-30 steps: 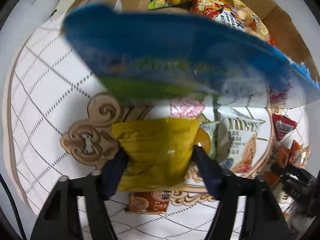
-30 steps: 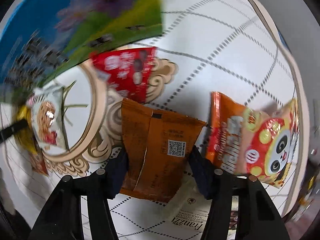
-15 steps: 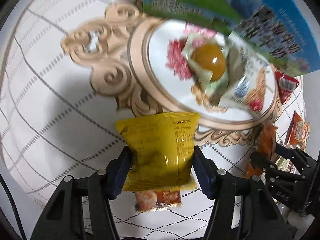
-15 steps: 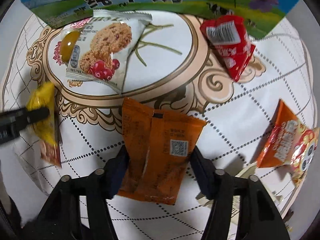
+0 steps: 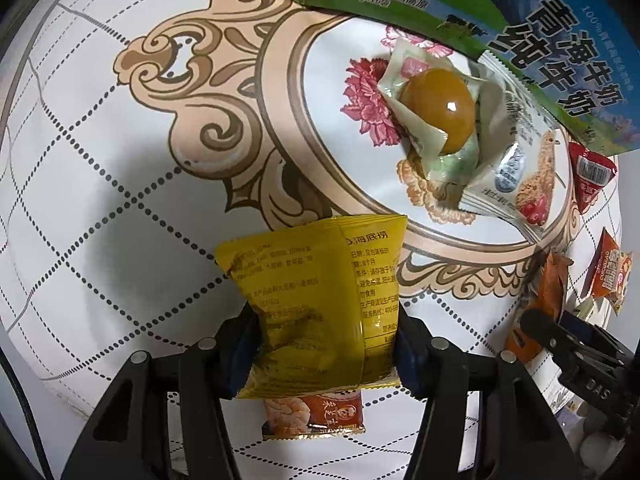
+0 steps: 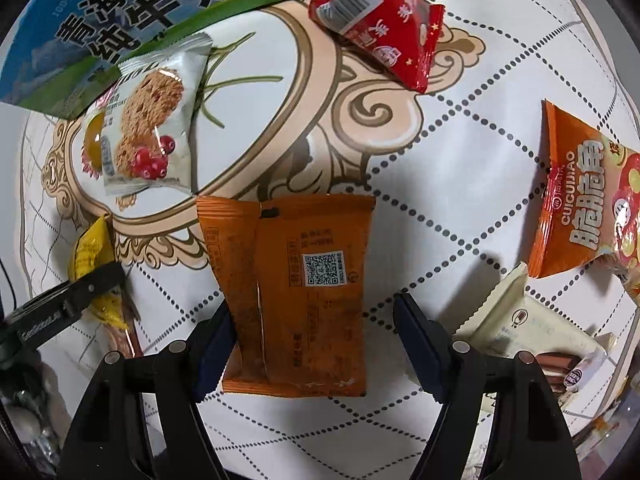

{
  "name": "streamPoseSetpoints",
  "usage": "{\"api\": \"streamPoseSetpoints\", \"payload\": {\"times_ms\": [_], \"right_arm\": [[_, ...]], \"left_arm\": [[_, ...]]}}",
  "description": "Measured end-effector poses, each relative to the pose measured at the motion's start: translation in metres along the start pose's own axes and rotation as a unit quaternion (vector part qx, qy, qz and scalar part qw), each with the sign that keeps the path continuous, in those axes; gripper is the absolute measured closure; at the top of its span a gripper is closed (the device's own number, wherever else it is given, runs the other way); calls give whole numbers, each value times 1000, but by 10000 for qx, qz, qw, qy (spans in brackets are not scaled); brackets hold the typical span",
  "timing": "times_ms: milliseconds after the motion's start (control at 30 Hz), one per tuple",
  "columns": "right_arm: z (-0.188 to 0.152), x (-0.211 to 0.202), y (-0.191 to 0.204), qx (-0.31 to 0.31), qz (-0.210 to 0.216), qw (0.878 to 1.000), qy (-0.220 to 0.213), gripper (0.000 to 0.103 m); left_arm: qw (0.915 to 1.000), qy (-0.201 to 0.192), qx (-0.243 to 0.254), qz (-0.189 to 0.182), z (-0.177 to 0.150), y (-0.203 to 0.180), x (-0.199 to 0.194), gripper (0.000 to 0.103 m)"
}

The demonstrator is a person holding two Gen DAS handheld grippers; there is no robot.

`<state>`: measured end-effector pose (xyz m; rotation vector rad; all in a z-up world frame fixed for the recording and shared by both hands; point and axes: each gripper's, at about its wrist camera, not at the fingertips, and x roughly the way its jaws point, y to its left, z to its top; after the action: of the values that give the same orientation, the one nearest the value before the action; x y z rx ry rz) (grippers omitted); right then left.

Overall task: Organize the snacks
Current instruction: 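Grasp the yellow chip bag with the left tool while the right tool grasps the orange cake pack, then carry both packs into the box and open both tools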

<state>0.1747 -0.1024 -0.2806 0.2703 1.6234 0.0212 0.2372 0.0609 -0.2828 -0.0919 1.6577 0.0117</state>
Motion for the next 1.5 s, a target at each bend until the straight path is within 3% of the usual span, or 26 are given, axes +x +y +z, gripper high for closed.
{"api": "streamPoseSetpoints", "payload": {"times_ms": [33, 233, 533, 700, 867, 1000, 1167, 1300, 1500], "right_arm": [[-2, -1, 0, -51, -11, 10000, -71, 44], [-17, -23, 26, -252, 24, 9993, -266, 47], [-18, -123, 35, -428, 584, 9943, -779, 47], [12, -193, 33, -519, 916, 9857, -1318, 47], [57, -243, 43, -580, 870, 9757, -1924, 47], [110, -247, 49, -658, 424, 9707, -2273, 47], [163, -225, 47, -688, 76, 9739, -2162, 47], [189, -198, 36, -655, -61, 9794, -1911, 47], [213, -158, 27, -643, -162, 9874, -1437, 47]], "left_arm": [[10000, -3, 17, 7, -4, 2, -5, 48], [9997, -143, 195, -21, -18, -5, -40, 49], [9951, -612, 469, -616, -21, -47, -123, 49], [9864, -973, 714, -1114, 6, -76, -185, 49], [9804, -1252, 934, -1202, 53, -100, -220, 49], [9822, -1191, 942, -1102, 108, -118, -211, 49], [9878, -751, 841, -1077, 167, -132, -176, 49], [9905, -376, 725, -1103, 195, -139, -145, 49], [9913, 66, 648, -1140, 211, -145, -102, 49]]}}
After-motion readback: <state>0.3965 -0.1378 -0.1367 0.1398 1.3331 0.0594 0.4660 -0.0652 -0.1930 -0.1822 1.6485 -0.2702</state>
